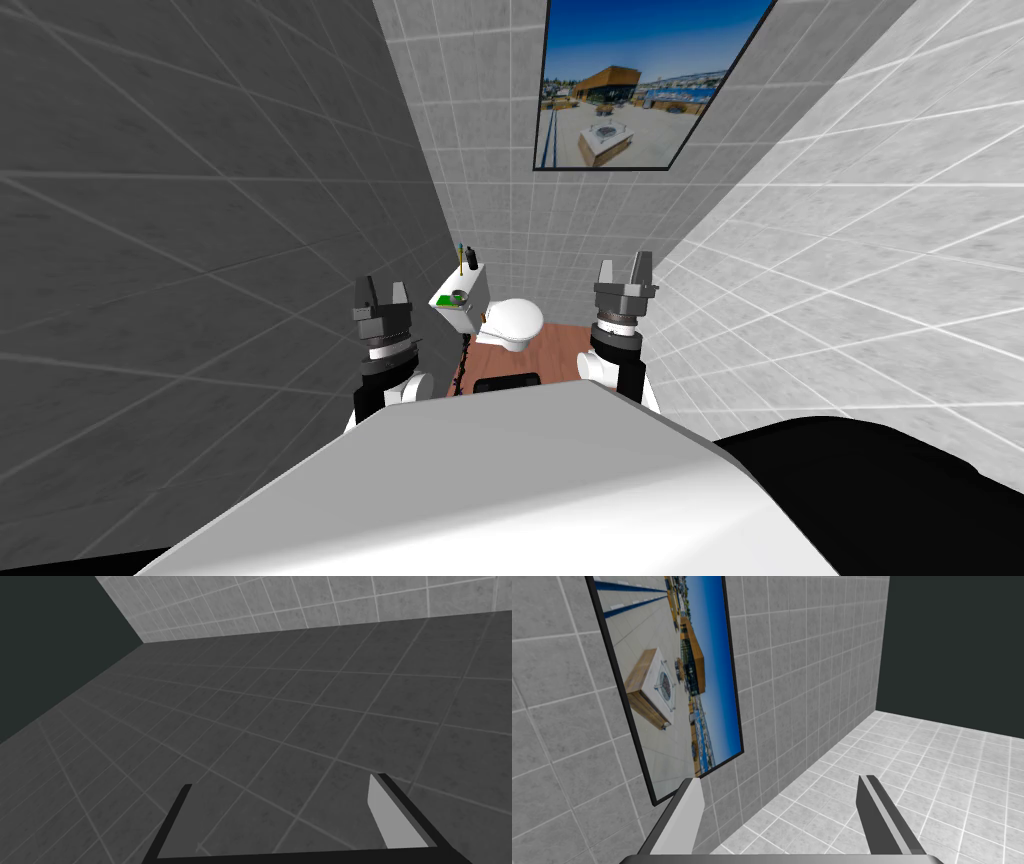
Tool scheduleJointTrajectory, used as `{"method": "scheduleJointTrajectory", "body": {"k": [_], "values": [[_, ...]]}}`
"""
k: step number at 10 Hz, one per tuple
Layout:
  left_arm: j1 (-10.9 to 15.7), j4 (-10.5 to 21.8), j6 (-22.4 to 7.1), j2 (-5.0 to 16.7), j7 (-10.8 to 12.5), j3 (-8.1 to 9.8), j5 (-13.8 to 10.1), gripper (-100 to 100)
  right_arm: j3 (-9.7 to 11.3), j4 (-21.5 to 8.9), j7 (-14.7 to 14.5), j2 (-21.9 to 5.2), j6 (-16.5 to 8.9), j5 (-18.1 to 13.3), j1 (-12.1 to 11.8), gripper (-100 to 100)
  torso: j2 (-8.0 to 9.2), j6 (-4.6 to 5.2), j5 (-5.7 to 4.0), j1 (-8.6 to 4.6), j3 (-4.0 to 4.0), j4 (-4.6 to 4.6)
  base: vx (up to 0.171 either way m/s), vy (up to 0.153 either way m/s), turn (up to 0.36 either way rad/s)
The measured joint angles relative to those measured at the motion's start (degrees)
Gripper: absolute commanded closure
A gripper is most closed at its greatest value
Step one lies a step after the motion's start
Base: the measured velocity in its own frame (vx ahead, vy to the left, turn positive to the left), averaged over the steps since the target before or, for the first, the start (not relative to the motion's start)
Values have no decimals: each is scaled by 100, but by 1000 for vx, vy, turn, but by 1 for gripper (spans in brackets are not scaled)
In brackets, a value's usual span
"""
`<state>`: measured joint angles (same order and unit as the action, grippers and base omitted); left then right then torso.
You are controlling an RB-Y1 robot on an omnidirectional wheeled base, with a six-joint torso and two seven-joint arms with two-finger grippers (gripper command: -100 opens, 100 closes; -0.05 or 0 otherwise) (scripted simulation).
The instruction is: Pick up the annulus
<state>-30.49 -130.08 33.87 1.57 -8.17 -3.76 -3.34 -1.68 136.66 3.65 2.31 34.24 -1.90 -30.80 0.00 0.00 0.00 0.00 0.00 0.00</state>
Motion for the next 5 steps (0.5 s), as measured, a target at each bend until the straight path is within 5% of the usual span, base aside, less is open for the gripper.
{"method": "scheduleJointTrajectory", "body": {"k": [5], "values": [[108, 220, -486, 451, 1, -4, 64, -100, 0, 0, 0, 0, 0, 0, 0, 0, -8, 0, 2, 6, -5, -2, 18, 12, -44]]}}
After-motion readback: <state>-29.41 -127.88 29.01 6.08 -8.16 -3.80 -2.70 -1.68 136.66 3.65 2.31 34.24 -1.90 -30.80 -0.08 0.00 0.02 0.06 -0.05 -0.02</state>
